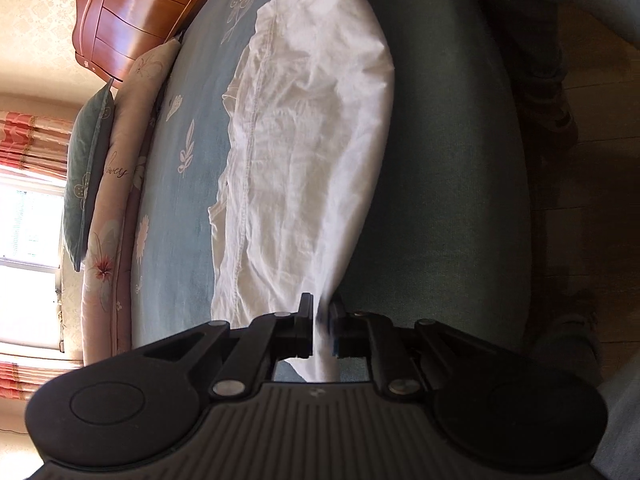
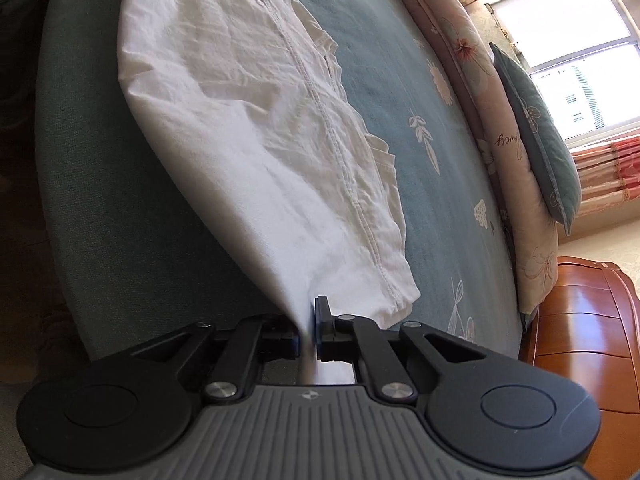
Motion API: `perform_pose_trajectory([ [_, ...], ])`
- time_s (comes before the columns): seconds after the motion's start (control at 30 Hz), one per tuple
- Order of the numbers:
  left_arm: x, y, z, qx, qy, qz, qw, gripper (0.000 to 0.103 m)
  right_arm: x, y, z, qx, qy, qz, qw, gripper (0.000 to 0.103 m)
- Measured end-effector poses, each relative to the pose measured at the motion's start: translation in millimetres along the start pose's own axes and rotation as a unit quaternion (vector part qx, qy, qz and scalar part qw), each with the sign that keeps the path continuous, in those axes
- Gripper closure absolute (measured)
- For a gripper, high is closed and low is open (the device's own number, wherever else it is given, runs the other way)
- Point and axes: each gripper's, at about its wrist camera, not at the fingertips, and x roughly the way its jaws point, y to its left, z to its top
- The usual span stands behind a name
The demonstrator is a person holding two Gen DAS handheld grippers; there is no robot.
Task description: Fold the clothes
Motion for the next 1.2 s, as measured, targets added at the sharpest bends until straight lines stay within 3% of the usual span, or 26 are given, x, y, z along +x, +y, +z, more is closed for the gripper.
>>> perform_pose_trajectory([
  [0.23,-27.4,19.9,-13.6,-0.047,-0.005,-0.011,0.9988,0.092,-35.4,-3.6,-12.3,-0.002,-0.016,0.008,1.000,0.075],
  [0.3,-28.1,36.8,-11.6,-0.081,-0.013,0.000,0.9967,0.091,-46.4,-16.1,-11.5,0.031,-0.033,0.007,0.999,0.074],
  [0.4,-17.0,61.4,-3.5,-0.143,-0.031,0.007,0.9893,0.088,-51.9,-40.4,-3.5,0.121,-0.073,0.015,0.990,0.065],
  [0.57,22.3,72.0,12.5,-0.269,-0.057,-0.040,0.9605,0.078,-20.3,-53.1,2.9,0.291,-0.109,0.085,0.947,0.060],
  [0.7,45.0,58.8,6.6,-0.332,-0.039,-0.080,0.9389,0.077,17.0,-28.2,-16.4,0.386,-0.076,0.123,0.911,0.060],
  [0.77,53.9,50.8,-2.8,-0.355,-0.017,-0.091,0.9303,0.068,27.9,-15.0,-34.2,0.415,-0.057,0.121,0.900,0.059],
  [0.87,54.0,55.6,-25.3,-0.398,-0.016,-0.088,0.9128,0.055,22.0,-12.5,-61.1,0.465,-0.065,0.120,0.875,0.056],
  [1.0,45.1,64.8,-34.1,-0.437,-0.018,-0.083,0.8955,0.051,0.3,-25.9,-75.4,0.511,-0.096,0.074,0.851,0.046],
  [1.1,49.9,69.1,-27.7,-0.459,-0.032,-0.092,0.8830,0.040,-0.5,-40.1,-77.0,0.556,-0.133,0.069,0.817,0.038],
  [1.2,60.8,67.6,-23.5,-0.483,-0.021,-0.110,0.8687,0.040,22.2,-37.1,-74.2,0.580,-0.108,0.055,0.805,0.038],
])
